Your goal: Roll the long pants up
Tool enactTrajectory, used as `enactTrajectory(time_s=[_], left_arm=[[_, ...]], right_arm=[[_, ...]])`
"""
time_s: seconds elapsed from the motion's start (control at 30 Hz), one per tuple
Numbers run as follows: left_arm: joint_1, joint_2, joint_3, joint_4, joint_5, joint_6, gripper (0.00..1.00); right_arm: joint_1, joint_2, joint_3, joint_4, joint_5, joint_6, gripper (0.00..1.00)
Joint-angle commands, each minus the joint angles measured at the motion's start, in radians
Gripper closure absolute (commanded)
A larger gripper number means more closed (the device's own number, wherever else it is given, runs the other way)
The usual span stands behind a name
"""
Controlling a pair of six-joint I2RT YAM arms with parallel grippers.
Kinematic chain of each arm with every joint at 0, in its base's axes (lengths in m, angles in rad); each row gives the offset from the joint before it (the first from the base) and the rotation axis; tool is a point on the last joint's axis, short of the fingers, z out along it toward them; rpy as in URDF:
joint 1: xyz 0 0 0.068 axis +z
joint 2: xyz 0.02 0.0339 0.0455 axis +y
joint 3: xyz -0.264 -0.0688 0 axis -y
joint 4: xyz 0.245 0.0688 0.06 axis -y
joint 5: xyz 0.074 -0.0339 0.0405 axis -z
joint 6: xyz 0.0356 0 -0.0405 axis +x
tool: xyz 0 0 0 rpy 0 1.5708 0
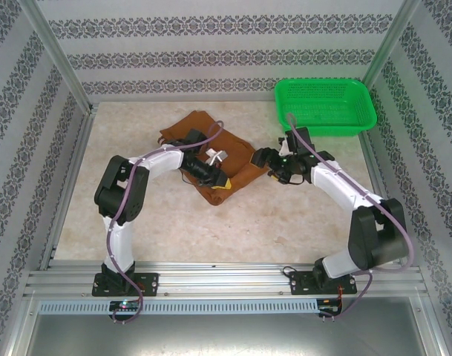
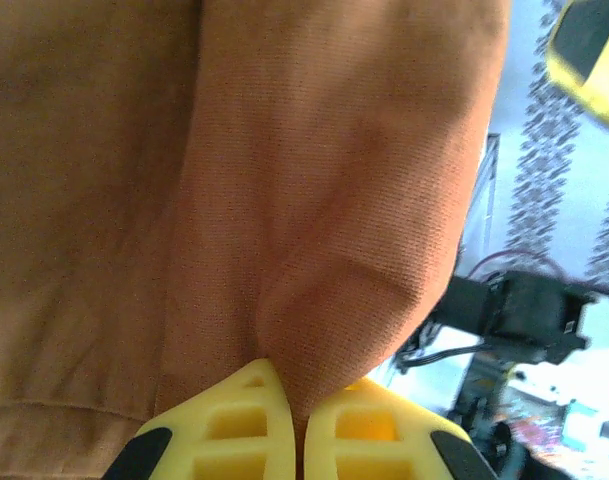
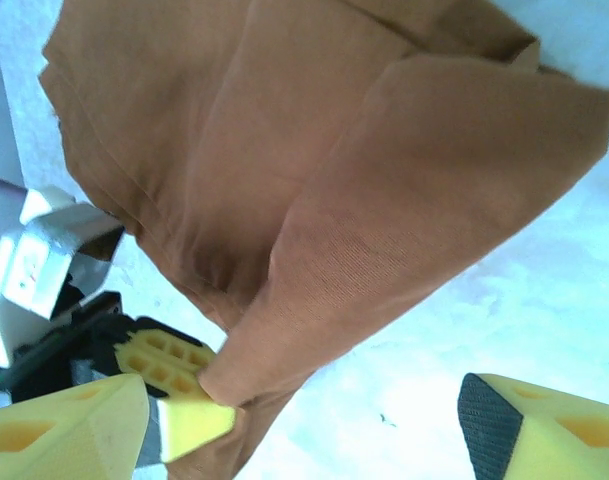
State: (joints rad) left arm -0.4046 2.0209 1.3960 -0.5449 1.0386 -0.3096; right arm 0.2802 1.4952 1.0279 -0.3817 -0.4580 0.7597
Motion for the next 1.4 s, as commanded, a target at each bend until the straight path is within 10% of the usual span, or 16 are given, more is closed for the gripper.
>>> enactTrajectory(time_s=[0.0,0.17,0.33,0.4,0.7,0.9,0.93,1.37], left_arm=[[0.048,-0.001,0.011,0.104,0.11,-0.139,1.0],[0.104,0.08,0.068,0.013,0.096,-0.138,1.0],[0.132,0.129,0.101,-0.083,-0.01,-0.075,1.0],[0.149,0.134,0.094,-0.074,-0.035,-0.077,1.0],[0.148,0.096,0.07,-0.117,-0.11,0.051,0.94],[0.014,-0.161,0.005,-0.115,-0.636,0.193,0.66],[-0.02,-0.201,-0.009,-0.11,-0.728,0.21,0.46],[-0.407,-0.075,-0.072,-0.064,-1.353,0.463,0.4]], right_arm=[[0.028,0.055,0.078,-0.015,-0.004,0.002,0.18],[0.049,0.168,0.168,-0.015,-0.023,0.004,0.23],[0.069,0.281,0.231,0.048,-0.103,0.038,0.85],[0.081,0.325,0.254,0.059,-0.132,0.046,0.95],[0.108,0.586,0.348,0.092,-0.135,0.022,1.0],[0.109,0.64,0.325,0.135,-0.141,0.05,1.0],[0.11,0.642,0.321,0.136,-0.143,0.05,1.0],[0.101,0.616,0.201,0.208,-0.172,0.076,1.0]])
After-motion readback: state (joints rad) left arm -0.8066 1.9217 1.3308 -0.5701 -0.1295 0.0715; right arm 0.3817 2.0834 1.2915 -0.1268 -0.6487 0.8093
